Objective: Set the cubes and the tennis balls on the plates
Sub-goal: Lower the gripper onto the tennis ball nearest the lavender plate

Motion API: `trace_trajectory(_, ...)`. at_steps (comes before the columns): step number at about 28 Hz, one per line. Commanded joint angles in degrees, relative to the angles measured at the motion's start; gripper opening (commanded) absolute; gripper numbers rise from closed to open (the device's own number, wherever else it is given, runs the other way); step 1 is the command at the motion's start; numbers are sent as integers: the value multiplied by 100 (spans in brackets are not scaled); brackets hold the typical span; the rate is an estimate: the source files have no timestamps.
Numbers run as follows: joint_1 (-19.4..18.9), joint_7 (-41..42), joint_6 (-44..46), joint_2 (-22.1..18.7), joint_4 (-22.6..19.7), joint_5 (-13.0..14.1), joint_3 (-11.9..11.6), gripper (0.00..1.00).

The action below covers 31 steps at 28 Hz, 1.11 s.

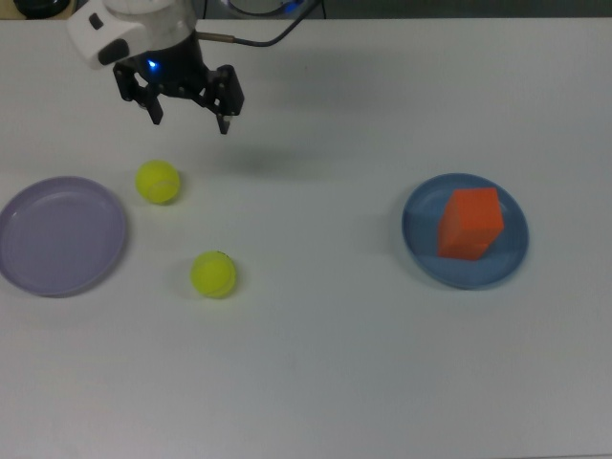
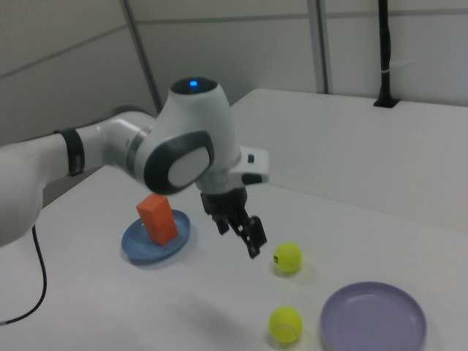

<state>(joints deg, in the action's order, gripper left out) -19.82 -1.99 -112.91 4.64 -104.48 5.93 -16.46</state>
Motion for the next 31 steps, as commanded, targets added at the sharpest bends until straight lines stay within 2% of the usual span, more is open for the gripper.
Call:
trace_trajectory(1,-136,550,-618,-368,-968,136,-453,100)
trace_trajectory(6,-128,823,-1135,-350,-1443,189,-726,100)
trace_trajectory(11,-101,1016,-1576,-157,-1637,215,-885,100)
trace_trajectory(12,-84,1034,-1716,-44,-1629,294,-911,100)
trace_trajectory(17,-84,1262,-2103,291,-1541,759,-911,100)
trace_trajectory(19,-84,1298,-2139,379,-1506,848,-911,100)
trace_trajectory(31,-110,1298,-2262,766,-1418,892,-876,100)
